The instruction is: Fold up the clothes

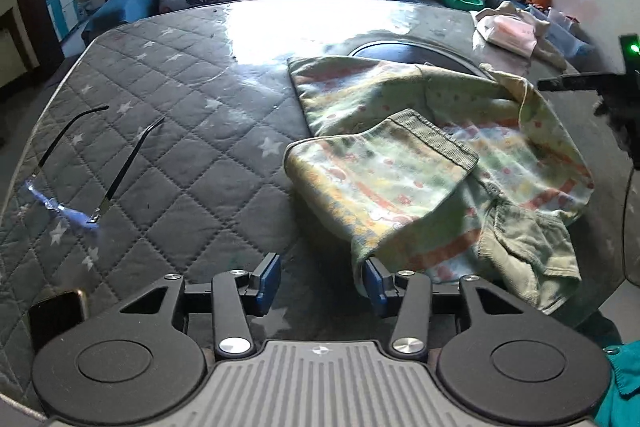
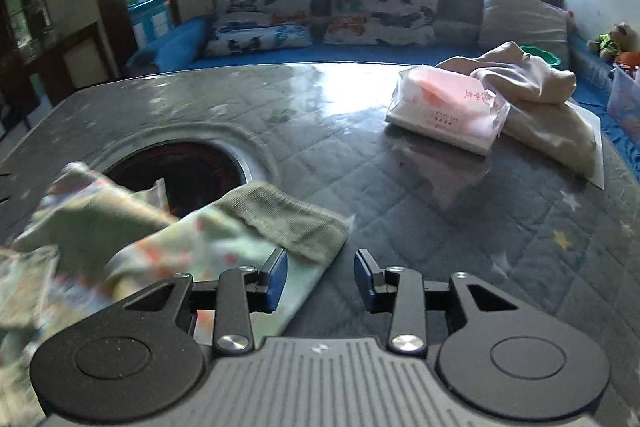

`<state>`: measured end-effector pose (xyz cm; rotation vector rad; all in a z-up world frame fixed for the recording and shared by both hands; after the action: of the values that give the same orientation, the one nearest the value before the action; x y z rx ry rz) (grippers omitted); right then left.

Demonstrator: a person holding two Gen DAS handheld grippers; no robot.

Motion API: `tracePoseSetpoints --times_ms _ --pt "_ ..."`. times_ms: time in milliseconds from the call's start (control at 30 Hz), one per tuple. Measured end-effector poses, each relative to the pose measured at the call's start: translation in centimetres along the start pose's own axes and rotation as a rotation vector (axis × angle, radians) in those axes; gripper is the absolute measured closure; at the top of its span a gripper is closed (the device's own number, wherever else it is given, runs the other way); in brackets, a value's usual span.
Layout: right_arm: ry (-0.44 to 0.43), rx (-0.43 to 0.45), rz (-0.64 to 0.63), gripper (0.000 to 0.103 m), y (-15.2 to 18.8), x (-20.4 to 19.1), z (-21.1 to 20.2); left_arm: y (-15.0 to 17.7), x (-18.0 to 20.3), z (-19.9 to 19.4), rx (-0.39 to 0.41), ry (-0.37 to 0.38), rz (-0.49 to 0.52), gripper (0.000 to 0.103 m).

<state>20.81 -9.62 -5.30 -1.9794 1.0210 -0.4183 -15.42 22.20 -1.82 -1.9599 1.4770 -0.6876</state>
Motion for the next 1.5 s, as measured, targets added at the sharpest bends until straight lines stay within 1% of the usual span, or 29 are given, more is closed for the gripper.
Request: tracePoseSetpoints --times_ms 33,133,267,333,400,433,600,700,800,900,1000,1067,1133,1167,1200,1267,1333,1367,1433,1500 --pt "0.008 -0.002 0.003 0.061 -0.1 0.1 0.8 -0.2 0.2 -0.2 0.012 0.004 0.005 0.055" --pt "0.029 -0.013 0.018 0.062 0.0 0.4 2.5 -1.0 1.4 -1.2 0.065 0.036 0.032 0.055" --pt "0.035 -0.014 0.018 0.068 0.4 0.4 3.4 -2.1 3.6 -1.1 0.102 0.098 0.062 0.055" --pt "0.036 -0.009 0.017 0.091 0.4 0.3 3.4 -2.6 5.3 0.0 0.102 0.145 0.085 0.055" --pt "0.047 -0.001 0.014 0.097 0.3 0.3 3.1 -3.1 7.2 1.5 0.097 0.188 0.107 0.055" --pt "0.052 0.009 0.008 0.098 0.2 0.3 2.7 -3.3 8.2 2.4 0.094 0.205 0.121 0.055" --pt "0.094 0.077 -0.028 0.099 -0.6 1.4 -0.9 -4.0 12.6 6.3 0.083 0.28 0.183 0.055" --pt "0.154 0.096 -0.074 0.099 -0.5 3.0 -4.0 -4.2 14.8 7.8 0.076 0.332 0.212 0.055" --pt "0.222 0.09 -0.1 0.099 0.3 5.2 -7.2 -4.1 16.6 8.7 0.062 0.373 0.239 0.055" --pt "0.283 0.064 -0.119 0.099 1.8 6.8 -10.2 -3.9 18.2 9.4 0.052 0.418 0.256 0.055" --pt "0.328 0.016 -0.114 0.099 4.0 8.1 -12.1 -3.5 19.5 10.0 0.038 0.456 0.276 0.055" --pt "0.344 -0.023 -0.094 0.099 5.6 8.8 -12.7 -3.0 20.1 10.3 0.021 0.477 0.289 0.055" --pt "0.359 -0.09 -0.099 0.098 7.4 9.2 -12.7 -2.3 20.6 10.7 -0.007 0.498 0.293 0.055" --pt "0.369 -0.121 -0.106 0.098 8.1 9.3 -12.6 -2.1 20.7 10.7 -0.008 0.504 0.298 0.053" --pt "0.372 -0.136 -0.108 0.096 8.4 9.4 -12.6 -2.0 20.8 10.6 -0.003 0.51 0.306 0.052" --pt "0.387 -0.116 -0.114 0.094 7.8 9.4 -13.0 -1.9 20.8 10.6 -0.009 0.525 0.296 0.052" --pt "0.371 -0.064 -0.119 0.091 6.1 8.9 -13.3 -2.0 20.8 10.5 -0.018 0.533 0.291 0.052" --pt "0.346 -0.04 -0.118 0.091 5.1 8.4 -13.3 -2.1 20.7 10.4 -0.021 0.533 0.292 0.052" --pt "0.276 -0.006 -0.123 0.085 3.2 6.6 -12.6 -2.7 20.6 10.2 -0.015 0.531 0.298 0.052" --pt "0.189 0.009 -0.12 0.085 1.5 4.6 -11.1 -3.9 20.2 9.8 0.015 0.516 0.306 0.052"
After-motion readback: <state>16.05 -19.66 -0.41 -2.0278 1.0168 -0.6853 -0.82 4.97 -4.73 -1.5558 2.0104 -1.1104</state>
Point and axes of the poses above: each gripper's, at about its wrist camera, not at the fingertips, and z roughly the way its jaws point, x to its right, y to its underside, the point moved 7 cm from there along z, roughly the way its jaws point, and after that the axes turned 11 degrees about x, right-handed, at the moved point
